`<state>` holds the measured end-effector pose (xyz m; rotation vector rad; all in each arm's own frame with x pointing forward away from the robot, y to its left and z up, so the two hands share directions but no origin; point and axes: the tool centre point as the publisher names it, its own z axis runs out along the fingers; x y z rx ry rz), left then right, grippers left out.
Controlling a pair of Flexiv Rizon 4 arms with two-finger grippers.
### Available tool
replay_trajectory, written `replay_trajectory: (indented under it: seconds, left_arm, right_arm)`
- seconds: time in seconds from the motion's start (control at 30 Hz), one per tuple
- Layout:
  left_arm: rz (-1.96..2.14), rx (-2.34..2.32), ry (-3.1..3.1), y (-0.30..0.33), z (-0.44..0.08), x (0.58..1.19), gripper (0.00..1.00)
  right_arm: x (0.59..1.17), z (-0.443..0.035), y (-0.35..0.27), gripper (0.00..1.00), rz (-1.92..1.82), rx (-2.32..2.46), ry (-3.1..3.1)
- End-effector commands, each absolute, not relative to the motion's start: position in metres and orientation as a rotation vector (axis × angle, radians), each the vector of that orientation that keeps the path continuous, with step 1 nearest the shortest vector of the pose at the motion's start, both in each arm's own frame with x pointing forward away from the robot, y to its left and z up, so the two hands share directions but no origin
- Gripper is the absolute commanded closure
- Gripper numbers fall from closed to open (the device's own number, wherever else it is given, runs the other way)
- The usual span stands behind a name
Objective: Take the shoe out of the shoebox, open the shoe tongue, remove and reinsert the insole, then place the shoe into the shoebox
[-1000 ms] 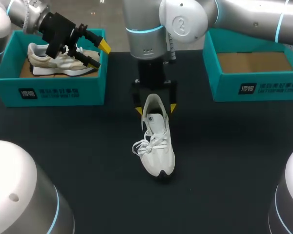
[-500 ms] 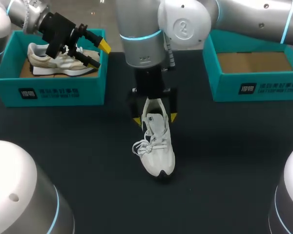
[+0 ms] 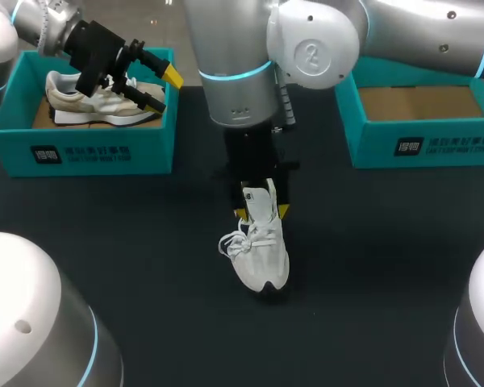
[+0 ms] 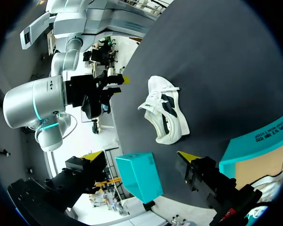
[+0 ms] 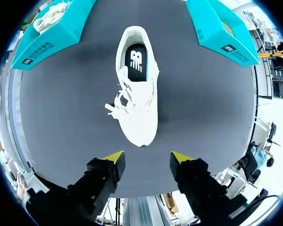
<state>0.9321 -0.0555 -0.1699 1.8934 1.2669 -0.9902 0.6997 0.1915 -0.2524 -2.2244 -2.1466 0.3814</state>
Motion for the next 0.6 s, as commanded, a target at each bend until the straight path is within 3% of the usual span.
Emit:
replay_trajectory:
  seconds: [0.03, 0.6]
  left_arm:
    - [-0.988, 1.897, 1.268, -0.055, -0.169, 0.932, 0.0]
    - [-0.988, 1.897, 1.268, -0.055, -0.169, 0.932, 0.0]
  right_arm:
    - [0.693, -0.252, 0.189, 1.0, 0.36, -2.215, -2.173]
    - [0.724, -0.282, 0.185, 1.0, 0.303, -2.253, -2.177]
